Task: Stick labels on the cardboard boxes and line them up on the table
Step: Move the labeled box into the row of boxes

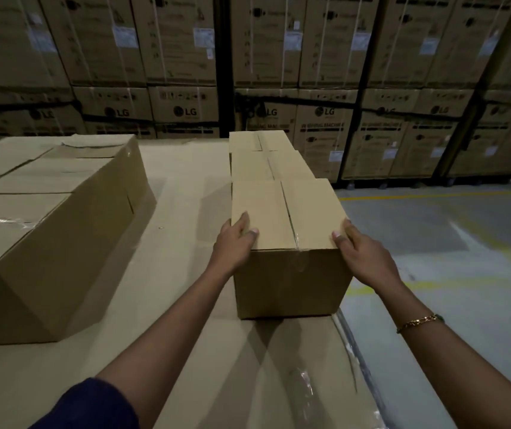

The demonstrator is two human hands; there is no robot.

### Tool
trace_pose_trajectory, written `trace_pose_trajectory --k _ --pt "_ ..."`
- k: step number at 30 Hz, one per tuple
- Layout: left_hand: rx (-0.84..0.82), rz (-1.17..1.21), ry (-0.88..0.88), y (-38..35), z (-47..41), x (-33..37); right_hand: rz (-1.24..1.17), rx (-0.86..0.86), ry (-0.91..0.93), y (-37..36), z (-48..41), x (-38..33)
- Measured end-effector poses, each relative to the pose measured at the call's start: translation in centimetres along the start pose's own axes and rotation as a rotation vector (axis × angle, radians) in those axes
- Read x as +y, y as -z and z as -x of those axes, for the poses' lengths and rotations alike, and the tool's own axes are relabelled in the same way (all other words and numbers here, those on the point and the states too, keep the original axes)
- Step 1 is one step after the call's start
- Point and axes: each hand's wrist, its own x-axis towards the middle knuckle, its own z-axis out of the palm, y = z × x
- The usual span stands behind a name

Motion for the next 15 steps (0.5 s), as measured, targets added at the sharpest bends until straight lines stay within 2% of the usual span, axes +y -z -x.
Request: trace_pose_trajectory --k 7,15 --pt "0.051 -0.109 0.053 -1.8 -2.4 -0.2 0.029 -0.037 0.004 -0.7 -4.0 0.7" --pt "0.096 -0.224 0.007 -2.0 -3.2 -0.7 0.07 0.009 0.027 -1.9 -4.9 1.1"
